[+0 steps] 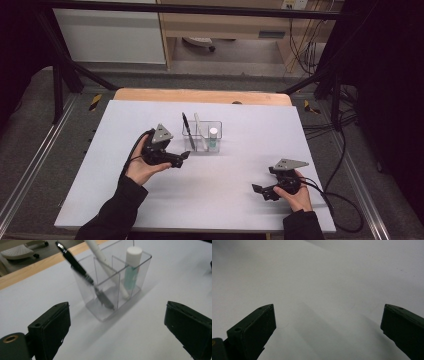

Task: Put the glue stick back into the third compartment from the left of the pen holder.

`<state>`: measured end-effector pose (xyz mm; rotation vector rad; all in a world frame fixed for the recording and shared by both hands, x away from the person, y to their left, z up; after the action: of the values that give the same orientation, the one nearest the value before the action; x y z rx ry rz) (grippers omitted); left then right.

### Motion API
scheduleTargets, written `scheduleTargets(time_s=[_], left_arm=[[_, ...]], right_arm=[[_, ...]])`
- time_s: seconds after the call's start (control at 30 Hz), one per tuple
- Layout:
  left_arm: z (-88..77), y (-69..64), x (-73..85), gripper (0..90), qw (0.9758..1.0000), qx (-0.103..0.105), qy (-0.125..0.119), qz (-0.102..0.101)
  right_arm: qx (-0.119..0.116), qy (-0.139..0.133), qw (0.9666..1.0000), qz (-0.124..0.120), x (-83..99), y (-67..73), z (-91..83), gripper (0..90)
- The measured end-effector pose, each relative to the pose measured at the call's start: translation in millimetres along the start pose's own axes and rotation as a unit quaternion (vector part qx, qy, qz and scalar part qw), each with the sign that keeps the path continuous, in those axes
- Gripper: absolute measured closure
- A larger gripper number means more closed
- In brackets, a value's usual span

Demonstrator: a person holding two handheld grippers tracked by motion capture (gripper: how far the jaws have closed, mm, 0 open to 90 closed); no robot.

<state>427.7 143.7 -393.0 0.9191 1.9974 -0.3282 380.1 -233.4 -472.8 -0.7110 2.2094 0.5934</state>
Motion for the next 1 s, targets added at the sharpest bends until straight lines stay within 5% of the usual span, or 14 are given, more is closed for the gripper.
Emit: scheduleTargets(time_s=[0.47, 1.0], left_arm=[[-20.9, 18.8, 76.2, 6.1, 0.9992, -0.007, 0.02, -0.032], [-44.8, 30.4, 126.7, 6.1, 0.9984, -0.015, 0.027, -0.047]], right_arm=[[0.002, -0.001, 1.0, 0.005, -0.2, -0.4, -0.2, 0.5], [0.002, 0.007, 0.9999, 0.009, 1.4, 0.8, -0.1, 0.5]])
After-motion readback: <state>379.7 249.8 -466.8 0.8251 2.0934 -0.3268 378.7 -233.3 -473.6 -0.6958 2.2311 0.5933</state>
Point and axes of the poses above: each handheld gripper's, and its own axes: z roughly forward along the jaws, x roughly out of its underside, y roughly to its left, the point moved 3 cm from there along z, roughly forward along the jaws, and after that the axes turned 4 degrees about z, right-handed, at the moved point
